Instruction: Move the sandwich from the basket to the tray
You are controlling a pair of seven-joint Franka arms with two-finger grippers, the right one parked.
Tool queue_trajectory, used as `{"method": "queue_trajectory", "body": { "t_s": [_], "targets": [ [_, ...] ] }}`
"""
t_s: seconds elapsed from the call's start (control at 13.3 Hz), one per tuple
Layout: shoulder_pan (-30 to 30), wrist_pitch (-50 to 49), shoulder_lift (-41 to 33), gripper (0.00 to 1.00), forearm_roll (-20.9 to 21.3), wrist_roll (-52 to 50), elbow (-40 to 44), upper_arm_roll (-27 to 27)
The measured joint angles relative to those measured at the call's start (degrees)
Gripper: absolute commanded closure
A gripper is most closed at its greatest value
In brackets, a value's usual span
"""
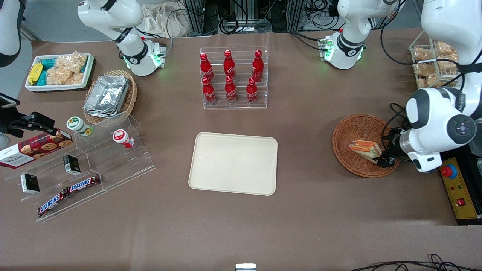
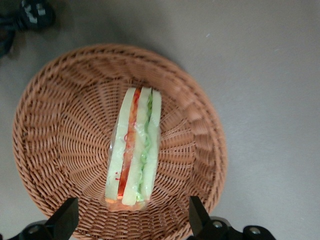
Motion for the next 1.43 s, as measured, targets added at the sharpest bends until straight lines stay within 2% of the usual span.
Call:
{"method": "queue_trajectory", "body": {
  "t_s": [0.3,0.75,0.82,0.9,0.97,1.05,1.12,1.27,1.43],
  "targets": [
    [-0.65,2.71,0.32,0.01,0.0,-2.65,-5.07,-0.1],
    [-0.4,4.79,2.18,0.01,1.32,-2.93,-6.0,0.43],
    [-0.34,5.04,2.83,0.03,1.63,-2.98,-5.97,0.48],
    [-0.3,5.23,3.57,0.24,1.87,-3.12,-5.85,0.65],
    [-0.29,5.49,4.28,0.65,2.07,-3.26,-5.65,1.09],
    [-0.27,5.66,4.78,0.86,2.14,-3.59,-5.33,1.53],
    [-0.25,5.69,5.03,1.0,2.31,-4.16,-4.71,1.75],
    [-0.37,4.0,5.07,1.0,4.41,-5.19,-2.41,1.76],
    [-0.6,-4.14,5.06,1.0,6.1,-5.66,2.85,1.56]
  ]
}}
